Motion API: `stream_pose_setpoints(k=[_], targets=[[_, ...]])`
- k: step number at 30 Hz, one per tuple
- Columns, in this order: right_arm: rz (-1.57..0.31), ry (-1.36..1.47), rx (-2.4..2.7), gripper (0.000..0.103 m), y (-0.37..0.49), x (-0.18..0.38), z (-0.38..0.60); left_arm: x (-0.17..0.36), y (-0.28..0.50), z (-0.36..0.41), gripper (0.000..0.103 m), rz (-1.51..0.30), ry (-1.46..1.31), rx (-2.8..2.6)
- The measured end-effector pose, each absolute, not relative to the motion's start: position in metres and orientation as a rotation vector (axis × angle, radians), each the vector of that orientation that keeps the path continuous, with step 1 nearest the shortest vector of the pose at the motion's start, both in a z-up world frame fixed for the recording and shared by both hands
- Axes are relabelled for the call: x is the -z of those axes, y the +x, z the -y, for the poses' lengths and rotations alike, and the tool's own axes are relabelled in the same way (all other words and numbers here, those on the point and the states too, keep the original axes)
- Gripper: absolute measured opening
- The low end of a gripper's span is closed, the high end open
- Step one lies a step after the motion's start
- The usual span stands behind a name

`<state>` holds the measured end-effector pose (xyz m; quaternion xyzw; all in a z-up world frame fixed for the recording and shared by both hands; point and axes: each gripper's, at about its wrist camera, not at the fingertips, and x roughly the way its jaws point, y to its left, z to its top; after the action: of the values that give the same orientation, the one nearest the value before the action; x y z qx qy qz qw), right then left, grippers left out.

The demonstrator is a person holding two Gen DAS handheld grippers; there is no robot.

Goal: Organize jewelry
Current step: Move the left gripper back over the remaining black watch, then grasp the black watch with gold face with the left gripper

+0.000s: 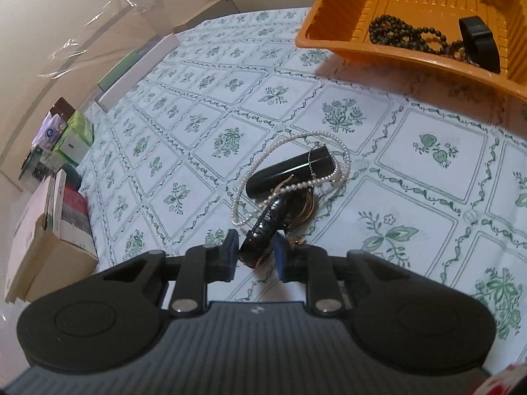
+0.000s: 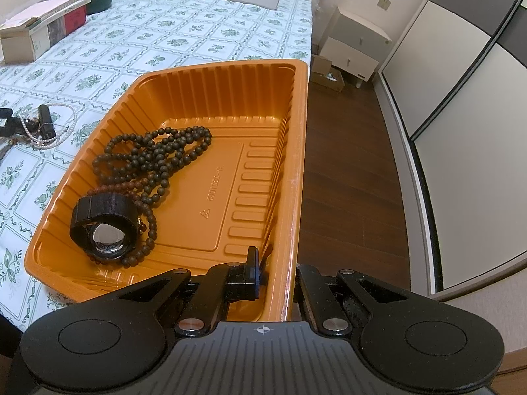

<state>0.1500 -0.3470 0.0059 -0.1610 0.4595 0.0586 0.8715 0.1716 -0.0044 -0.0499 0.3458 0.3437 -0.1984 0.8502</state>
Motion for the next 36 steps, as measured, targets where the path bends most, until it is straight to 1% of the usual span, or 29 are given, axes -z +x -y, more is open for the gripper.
stream_pose_setpoints(k=[2, 10, 18, 30, 36], targets=[[-0.961, -0.337, -0.122, 0.003, 0.15, -0.006, 0.347, 0.047, 0.172, 0.004, 0.014, -0.721, 0.731, 0.421], [-0.961, -0.337, -0.122, 0.003, 0.15, -0.006, 0.347, 0.032, 0.17, -0.002, 0.012, -0.721, 0.725, 0.429], [-0.961, -0.338, -0.122, 0.003, 0.15, -0.006, 0.347, 0.017, 0.17, -0.015, 0.012, -0.721, 0.709, 0.425], [-0.961, -0.34, -0.122, 0.003, 0.15, -0.007, 0.347, -0.005, 0.173, -0.041, 0.012, -0.713, 0.614, 0.396], [-0.96, -0.34, -0.122, 0.003, 0.15, -0.007, 0.347, -0.018, 0.171, -0.04, 0.012, -0.697, 0.577, 0.405]])
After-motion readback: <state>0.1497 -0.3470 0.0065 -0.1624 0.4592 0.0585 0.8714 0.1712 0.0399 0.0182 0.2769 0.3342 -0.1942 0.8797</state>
